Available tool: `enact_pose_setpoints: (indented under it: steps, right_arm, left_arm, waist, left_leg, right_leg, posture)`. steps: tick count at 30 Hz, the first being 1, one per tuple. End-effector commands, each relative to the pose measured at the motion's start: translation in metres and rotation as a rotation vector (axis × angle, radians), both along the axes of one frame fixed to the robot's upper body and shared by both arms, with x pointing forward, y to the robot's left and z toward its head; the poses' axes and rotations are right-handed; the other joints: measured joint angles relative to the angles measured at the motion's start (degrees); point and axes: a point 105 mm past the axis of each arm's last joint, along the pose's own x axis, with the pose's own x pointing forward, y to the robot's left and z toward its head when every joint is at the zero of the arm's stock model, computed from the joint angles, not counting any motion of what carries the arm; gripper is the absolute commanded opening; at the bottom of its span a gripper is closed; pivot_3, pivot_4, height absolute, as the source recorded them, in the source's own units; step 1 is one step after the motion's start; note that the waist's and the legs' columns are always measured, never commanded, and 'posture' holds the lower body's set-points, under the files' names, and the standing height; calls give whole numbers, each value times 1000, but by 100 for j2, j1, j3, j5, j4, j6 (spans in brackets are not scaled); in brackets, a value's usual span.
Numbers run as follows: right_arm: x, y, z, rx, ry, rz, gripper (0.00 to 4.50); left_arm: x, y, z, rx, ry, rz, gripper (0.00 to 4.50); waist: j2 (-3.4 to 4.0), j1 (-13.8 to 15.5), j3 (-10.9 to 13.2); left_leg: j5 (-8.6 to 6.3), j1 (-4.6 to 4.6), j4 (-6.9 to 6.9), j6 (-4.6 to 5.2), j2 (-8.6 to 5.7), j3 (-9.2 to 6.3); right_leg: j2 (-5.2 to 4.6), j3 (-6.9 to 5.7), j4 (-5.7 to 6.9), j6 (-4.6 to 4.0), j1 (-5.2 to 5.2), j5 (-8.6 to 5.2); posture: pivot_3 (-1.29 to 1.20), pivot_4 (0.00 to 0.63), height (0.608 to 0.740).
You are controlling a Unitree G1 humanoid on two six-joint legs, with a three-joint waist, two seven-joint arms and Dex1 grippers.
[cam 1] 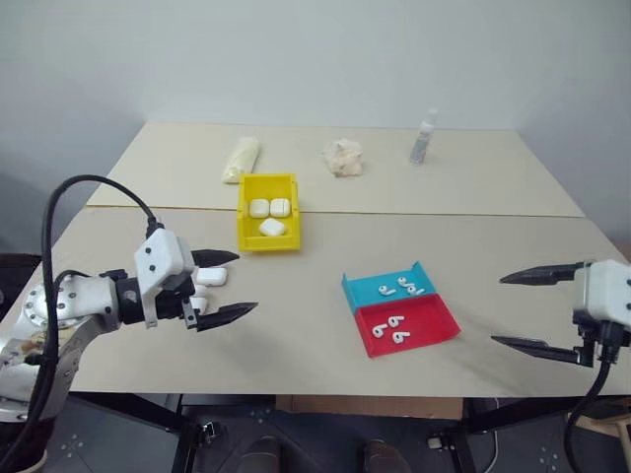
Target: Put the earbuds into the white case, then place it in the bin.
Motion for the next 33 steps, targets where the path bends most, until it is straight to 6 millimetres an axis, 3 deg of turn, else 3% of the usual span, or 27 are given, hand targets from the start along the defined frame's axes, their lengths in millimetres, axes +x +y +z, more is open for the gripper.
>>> enact_pose_setpoints:
  steps: [1, 11, 15, 18, 20, 25, 29, 33]
  right_arm:
    - [1, 0, 9, -16, -25, 5, 4490]
    - [4, 0, 4, -19, -5, 10, 4490]
    - [6, 0, -2, -12, 12, 13, 4490]
    - [13, 0, -6, -16, 19, 9, 4490]
    - [15, 1, -8, -14, 31, 11, 4490]
    - [16, 5, -17, -16, 67, 25, 4490]
    - [17, 7, -23, -9, 83, 15, 4490]
    - [16, 7, -28, -7, 98, 4, 4490]
  left_arm:
    - [-4, -1, 12, -2, -39, -2, 4500]
    - [-7, 3, 12, -10, -57, 137, 4500]
    - [3, 4, 8, 5, -55, 358, 4500]
    - [1, -1, 16, 43, -146, 496, 4500]
    - [-1, -4, 18, 32, -119, 546, 4500]
    - [19, 22, 12, 133, 83, 801, 4500]
    - [20, 36, 14, 279, 167, 807, 4500]
    - [32, 51, 19, 240, 226, 946, 4500]
  waist:
    - [0, 0, 0]
    - [0, 0, 0]
    - [-1, 2, 0]
    - [-2, 5, 0]
    - [-3, 13, 0]
    - [-6, 29, -1]
    - [-10, -62, 1]
    - [-10, -42, 2]
  left_leg:
    - [0, -1, 0, 0, 0, 0]
    - [0, 0, 0, 0, 0, 0]
    - [0, -1, 1, 0, 0, -4]
    - [0, 2, 3, 0, -1, -8]
    - [0, 5, 3, 0, -2, -9]
    - [0, 12, 4, 0, -7, -14]
    - [-1, 36, -7, 0, -3, -32]
    - [-1, 40, -7, 0, -3, -47]
  right_leg:
    - [0, 0, -1, 0, -1, 0]
    - [0, 1, 1, 0, 0, 0]
    - [0, 2, -2, 0, 3, 0]
    - [0, -2, 2, 0, 7, 0]
    - [0, -1, 1, 0, 12, 0]
    - [0, -6, 2, 1, 24, 0]
    - [0, 8, 0, 2, 33, -5]
    - [-2, 13, 3, 2, 33, -6]
  posture:
    - [0, 150, 740]
    - [0, 150, 740]
    - [0, 150, 740]
    - [0, 150, 740]
    - [0, 150, 740]
    - [0, 150, 740]
    - [0, 150, 740]
    - [0, 150, 740]
